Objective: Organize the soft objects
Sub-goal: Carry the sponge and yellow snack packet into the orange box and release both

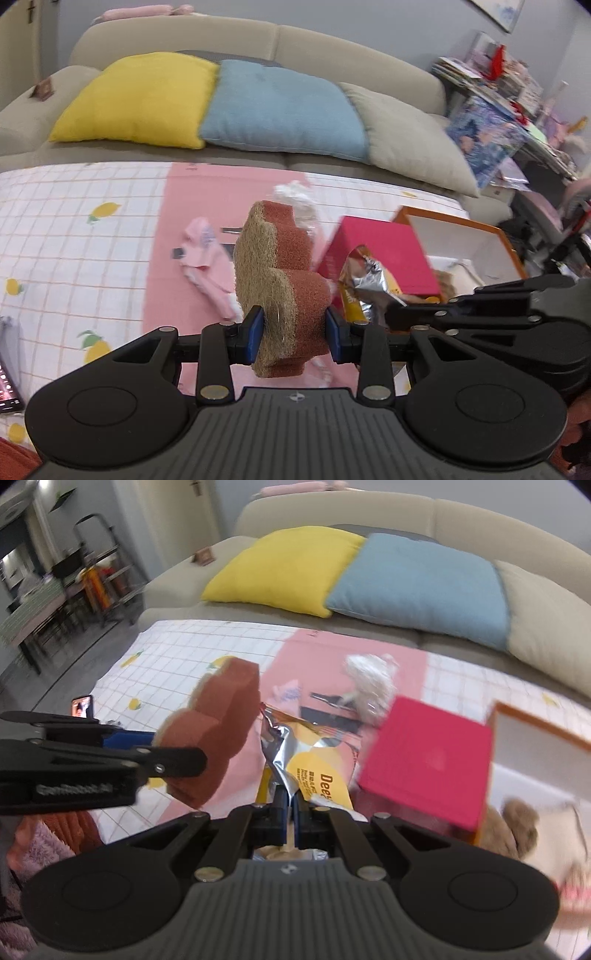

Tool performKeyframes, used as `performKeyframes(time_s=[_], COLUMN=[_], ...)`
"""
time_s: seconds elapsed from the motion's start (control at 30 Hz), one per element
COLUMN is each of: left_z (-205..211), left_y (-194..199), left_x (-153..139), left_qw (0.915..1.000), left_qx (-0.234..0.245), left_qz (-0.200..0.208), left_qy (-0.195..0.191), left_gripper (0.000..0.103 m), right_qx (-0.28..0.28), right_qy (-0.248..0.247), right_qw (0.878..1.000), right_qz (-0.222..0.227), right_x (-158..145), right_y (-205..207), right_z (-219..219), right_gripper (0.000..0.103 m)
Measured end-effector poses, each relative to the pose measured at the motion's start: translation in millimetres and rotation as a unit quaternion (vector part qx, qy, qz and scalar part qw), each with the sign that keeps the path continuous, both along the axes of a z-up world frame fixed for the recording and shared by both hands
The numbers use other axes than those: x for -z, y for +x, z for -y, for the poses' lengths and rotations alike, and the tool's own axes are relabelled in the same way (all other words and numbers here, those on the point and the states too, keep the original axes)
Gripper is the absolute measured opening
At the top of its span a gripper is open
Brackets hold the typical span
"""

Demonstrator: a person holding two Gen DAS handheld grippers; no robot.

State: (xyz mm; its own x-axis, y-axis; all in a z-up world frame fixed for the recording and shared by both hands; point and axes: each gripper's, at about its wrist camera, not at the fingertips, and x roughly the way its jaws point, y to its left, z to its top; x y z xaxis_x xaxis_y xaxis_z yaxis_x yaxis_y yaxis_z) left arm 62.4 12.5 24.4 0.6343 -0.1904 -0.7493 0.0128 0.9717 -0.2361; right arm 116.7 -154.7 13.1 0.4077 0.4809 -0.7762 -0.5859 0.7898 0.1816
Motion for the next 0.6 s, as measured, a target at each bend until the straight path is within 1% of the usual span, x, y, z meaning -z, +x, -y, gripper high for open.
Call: performKeyframes(time_s=[0.13, 0.33, 0.47, 0.6], left_z=[23.0, 58.0, 82.8, 107.6], left_y=[-1.4, 5.1, 14.6, 25.8], left_x=[-10.9, -21.2, -24.7, -27.3], left_qw=[0.9993, 0.9967, 0.9935, 0.9886], left_qx=[0.033, 0.074, 0.108, 0.144], left_qz=[0.013, 0.021, 0.023, 0.023], left_qy=[-0.009, -0.029, -0.026, -0.035], left_gripper=[0.039, 0.039, 0.039, 0.039], right_qx=[0.033, 0.090, 0.131, 0.162], right_qy=[-0.005, -0.002, 0.000, 0.000], right_qw=[0.999, 0.996, 0.991, 0.985], right_qz=[0.003, 0.015, 0.031, 0.049], right_x=[-0.9, -6.6, -13.8, -20.6], right_y=[-8.4, -14.4, -12.6, -4.3], right_z=[28.5, 72.1, 97.5, 123.4], right_gripper=[0.000, 0.000, 0.000, 0.000])
